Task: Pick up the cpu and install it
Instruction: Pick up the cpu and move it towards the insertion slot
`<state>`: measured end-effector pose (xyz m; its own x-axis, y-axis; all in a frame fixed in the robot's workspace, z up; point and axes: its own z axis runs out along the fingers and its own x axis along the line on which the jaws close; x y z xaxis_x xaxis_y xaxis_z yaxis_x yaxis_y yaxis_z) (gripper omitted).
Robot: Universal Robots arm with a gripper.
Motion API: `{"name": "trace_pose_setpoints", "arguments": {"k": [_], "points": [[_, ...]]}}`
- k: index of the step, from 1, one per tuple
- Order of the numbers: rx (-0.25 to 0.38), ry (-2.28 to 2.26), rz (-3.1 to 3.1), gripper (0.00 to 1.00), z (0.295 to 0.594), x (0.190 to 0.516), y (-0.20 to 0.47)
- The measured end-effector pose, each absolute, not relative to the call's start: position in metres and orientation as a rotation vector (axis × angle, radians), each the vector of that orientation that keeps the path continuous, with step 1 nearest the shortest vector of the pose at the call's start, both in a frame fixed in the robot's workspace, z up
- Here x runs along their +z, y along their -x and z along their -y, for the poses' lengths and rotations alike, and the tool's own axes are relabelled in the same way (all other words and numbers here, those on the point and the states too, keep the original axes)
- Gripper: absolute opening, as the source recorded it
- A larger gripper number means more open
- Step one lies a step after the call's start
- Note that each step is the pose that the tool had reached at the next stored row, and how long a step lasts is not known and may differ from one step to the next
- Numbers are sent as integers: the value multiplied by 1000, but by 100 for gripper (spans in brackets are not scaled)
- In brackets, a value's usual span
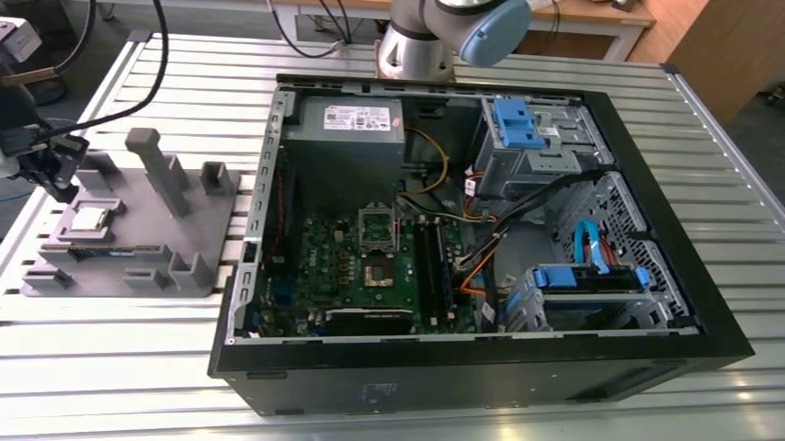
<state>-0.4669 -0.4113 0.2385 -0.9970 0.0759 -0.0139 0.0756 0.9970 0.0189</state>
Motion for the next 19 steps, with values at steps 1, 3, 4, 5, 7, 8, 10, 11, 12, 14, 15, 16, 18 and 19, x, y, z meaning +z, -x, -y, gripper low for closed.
{"name": "trace_pose_setpoints", "arguments": {"k": [1,3,4,5,7,8,10,11,12,14,15,16,18,19], "points": [[29,-119,-3125,11,411,237,467],[29,-119,-3125,11,411,234,467],[29,-119,-3125,11,411,233,467],[29,-119,-3125,11,411,232,467],[28,-119,-3125,11,411,231,467],[29,-119,-3125,11,411,231,467],[29,-119,-3125,11,411,231,467],[30,-119,-3125,11,411,231,467],[30,-119,-3125,11,411,231,467],[30,-119,-3124,11,411,230,467],[30,-119,-3124,11,411,230,467],[30,-119,-3125,11,411,229,467],[30,-119,-3125,11,411,228,467],[30,-119,-3125,11,411,227,467]]}}
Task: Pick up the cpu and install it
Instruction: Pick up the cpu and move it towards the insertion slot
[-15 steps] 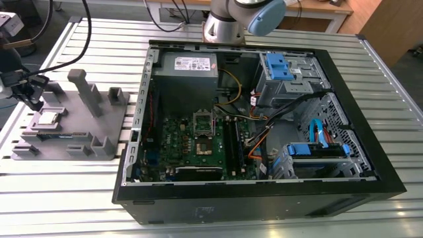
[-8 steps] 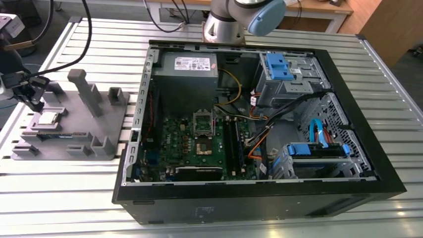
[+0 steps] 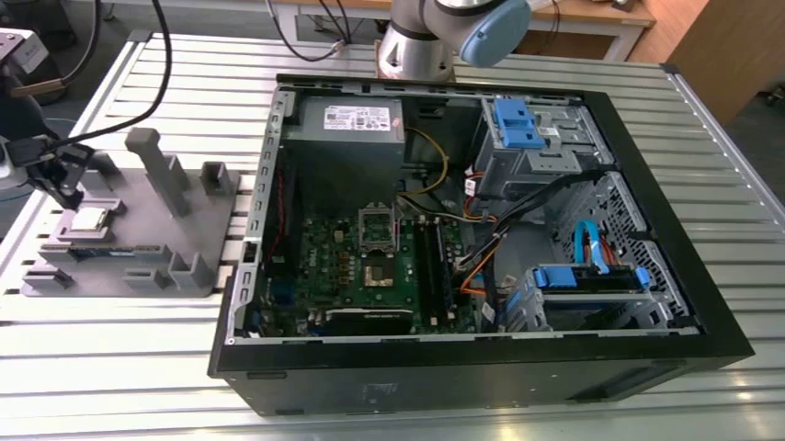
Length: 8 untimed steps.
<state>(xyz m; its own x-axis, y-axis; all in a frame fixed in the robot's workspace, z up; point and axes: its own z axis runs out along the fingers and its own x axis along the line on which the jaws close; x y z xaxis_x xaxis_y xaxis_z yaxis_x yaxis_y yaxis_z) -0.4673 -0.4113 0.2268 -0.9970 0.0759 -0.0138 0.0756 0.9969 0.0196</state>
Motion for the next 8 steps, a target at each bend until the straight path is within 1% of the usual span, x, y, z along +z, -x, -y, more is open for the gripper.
{"name": "trace_pose_setpoints", "arguments": {"k": [8], "points": [[30,-119,-3124,11,411,222,467]]}}
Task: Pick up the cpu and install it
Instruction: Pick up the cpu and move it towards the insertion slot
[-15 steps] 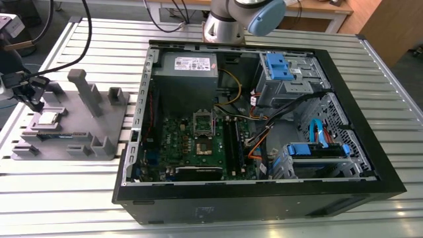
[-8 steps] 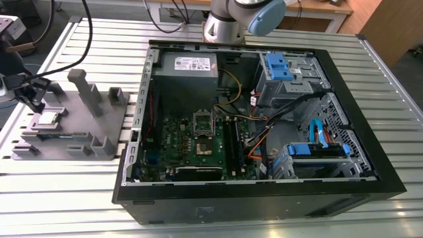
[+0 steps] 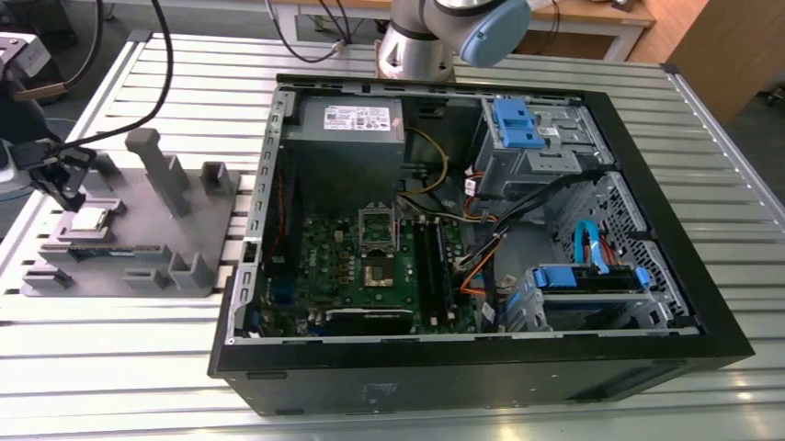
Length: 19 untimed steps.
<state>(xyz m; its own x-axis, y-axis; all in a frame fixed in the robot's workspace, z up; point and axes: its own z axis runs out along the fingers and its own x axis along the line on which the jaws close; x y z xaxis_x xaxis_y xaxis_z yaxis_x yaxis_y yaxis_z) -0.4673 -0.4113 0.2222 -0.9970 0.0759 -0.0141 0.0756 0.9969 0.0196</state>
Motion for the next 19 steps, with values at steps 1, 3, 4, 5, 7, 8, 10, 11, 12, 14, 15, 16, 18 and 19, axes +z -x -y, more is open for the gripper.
{"name": "trace_pose_setpoints", "arguments": {"k": [1,3,4,5,7,8,10,11,12,14,15,16,18,19], "points": [[29,-119,-3125,11,411,221,467],[29,-119,-3125,11,411,220,467],[29,-119,-3125,11,411,220,467],[29,-119,-3125,11,411,221,467],[29,-119,-3125,11,411,222,467],[29,-119,-3125,11,411,222,467],[29,-119,-3125,11,411,221,467],[29,-118,-3125,11,411,220,467],[29,-119,-3125,11,411,219,467],[29,-119,-3125,11,411,218,467],[29,-119,-3125,11,411,218,467],[29,-118,-3124,11,411,217,467],[29,-118,-3122,11,411,216,467],[30,-118,-3120,11,411,215,467]]}}
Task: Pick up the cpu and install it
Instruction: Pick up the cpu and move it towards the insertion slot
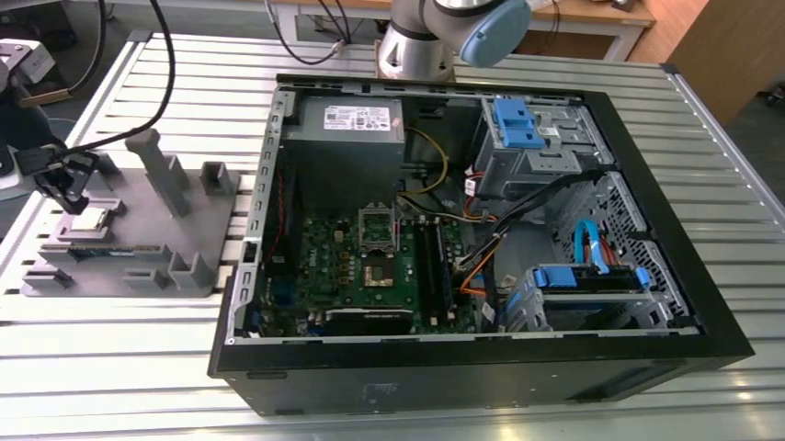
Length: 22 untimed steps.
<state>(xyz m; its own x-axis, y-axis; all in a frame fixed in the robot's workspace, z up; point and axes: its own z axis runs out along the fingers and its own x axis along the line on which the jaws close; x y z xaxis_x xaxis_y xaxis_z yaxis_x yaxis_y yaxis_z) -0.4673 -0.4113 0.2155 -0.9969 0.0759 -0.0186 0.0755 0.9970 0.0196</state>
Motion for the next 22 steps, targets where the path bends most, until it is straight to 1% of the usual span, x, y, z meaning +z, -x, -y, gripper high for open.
{"name": "trace_pose_setpoints", "arguments": {"k": [11,13,14,15,16,18,19,21,22], "points": [[30,-118,-3118,11,411,214,467],[30,-118,-3118,23,411,214,467],[30,-118,-3118,23,411,214,467],[30,-118,-3118,29,411,214,467],[30,-118,-3118,29,411,214,467],[30,-118,-3118,41,411,214,467],[30,-118,-3118,41,411,214,467],[30,-118,-3118,53,411,214,467],[30,-118,-3118,53,411,214,467]]}}
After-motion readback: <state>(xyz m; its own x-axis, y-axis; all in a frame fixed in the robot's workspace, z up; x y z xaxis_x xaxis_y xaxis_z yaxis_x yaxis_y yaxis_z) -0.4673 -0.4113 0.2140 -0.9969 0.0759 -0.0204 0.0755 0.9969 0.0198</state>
